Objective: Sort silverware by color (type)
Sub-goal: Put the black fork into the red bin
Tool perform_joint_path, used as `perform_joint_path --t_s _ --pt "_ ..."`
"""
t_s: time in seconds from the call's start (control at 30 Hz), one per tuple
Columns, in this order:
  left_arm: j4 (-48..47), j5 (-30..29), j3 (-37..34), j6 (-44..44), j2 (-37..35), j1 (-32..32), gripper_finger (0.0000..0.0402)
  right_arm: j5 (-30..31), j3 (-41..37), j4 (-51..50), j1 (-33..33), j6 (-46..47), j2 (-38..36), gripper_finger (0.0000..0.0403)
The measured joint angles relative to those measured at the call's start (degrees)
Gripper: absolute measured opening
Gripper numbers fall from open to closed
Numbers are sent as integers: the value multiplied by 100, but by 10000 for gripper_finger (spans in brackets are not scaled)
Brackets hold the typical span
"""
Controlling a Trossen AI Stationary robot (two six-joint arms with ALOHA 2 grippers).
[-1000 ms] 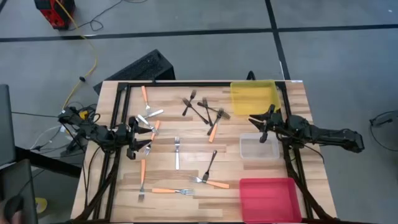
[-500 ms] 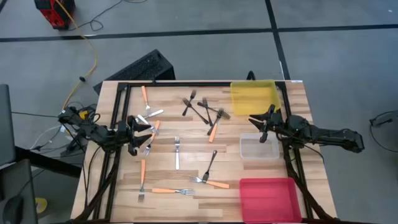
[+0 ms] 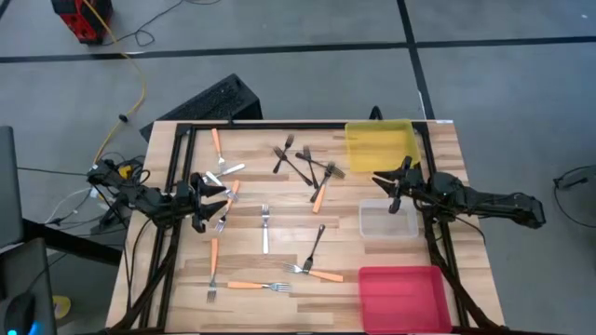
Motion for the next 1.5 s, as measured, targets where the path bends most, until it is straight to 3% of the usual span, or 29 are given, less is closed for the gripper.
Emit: perform_joint_path --t_s 0.23,0.63,1.17,1.37,1.5 --pt "21 -615 -1 35 2 0 212 4 -1 227 -11 -326 2 111" --pt "150 -563 -1 -275 2 0 212 4 15 1316 -5 959 0 111" --pt "87 -581 -1 -509 11 2 212 -136 60 1279 161 1549 0 111" --pt "112 -373 -1 -992 11 4 212 -138 70 1772 383 1523 0 111" --pt "131 -304 -1 -867 8 2 212 -117 80 2110 446 1519 0 111"
